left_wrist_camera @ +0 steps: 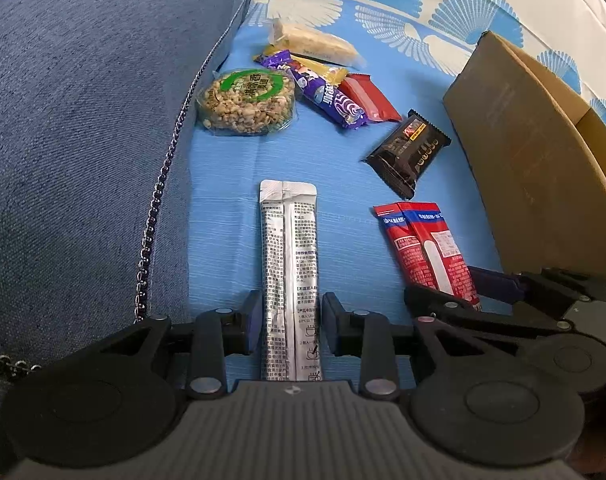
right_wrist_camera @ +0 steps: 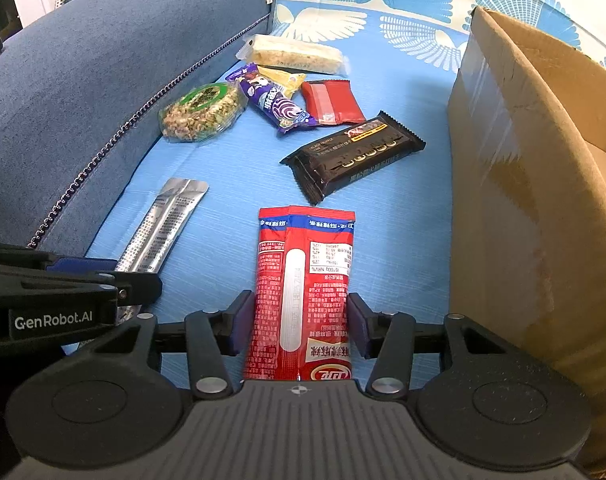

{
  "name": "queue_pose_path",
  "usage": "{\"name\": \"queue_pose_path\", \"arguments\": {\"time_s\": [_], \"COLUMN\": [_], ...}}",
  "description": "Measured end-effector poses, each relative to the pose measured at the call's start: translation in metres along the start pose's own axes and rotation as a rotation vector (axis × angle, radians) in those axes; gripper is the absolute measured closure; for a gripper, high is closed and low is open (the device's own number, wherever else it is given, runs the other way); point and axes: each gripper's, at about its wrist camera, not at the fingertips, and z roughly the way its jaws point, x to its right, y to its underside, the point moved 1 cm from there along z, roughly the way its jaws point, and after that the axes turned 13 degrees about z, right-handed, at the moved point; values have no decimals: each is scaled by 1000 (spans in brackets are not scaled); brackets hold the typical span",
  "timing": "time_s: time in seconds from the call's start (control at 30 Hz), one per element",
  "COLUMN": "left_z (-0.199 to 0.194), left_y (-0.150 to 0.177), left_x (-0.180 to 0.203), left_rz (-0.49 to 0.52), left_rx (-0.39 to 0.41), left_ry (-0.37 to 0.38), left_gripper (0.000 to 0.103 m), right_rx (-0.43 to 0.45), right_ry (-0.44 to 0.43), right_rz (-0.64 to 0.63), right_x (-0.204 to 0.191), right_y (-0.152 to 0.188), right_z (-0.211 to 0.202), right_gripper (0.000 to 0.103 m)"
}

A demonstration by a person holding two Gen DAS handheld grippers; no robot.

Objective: Organize snacks
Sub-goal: 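Hold the silver bar and red wafer pack above the bed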

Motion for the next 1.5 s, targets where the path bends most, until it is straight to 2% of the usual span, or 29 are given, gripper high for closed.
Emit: {"name": "queue_pose_path", "arguments": {"time_s": [0.8, 1.0, 1.33, 1.5], "left_z": [0, 0, -10, -10], "left_y": [0, 0, 1, 2], "left_x": [4, 4, 2, 3], "left_rz": [16, 24, 5, 3], "left_rx": [0, 3, 60, 60], "left_ry": [-8, -9, 2, 3], "left_gripper": [69, 71, 77, 77], "right_rx": [5, 6, 14, 17], "right_ry": [-1, 0, -2, -5], "right_rz": [-17, -18, -4, -3], "right_x": [0, 0, 1, 1], "right_y": [1, 1, 1, 0], "right_z": [0, 0, -2, -4], "right_gripper": [53, 53, 55, 55]}}
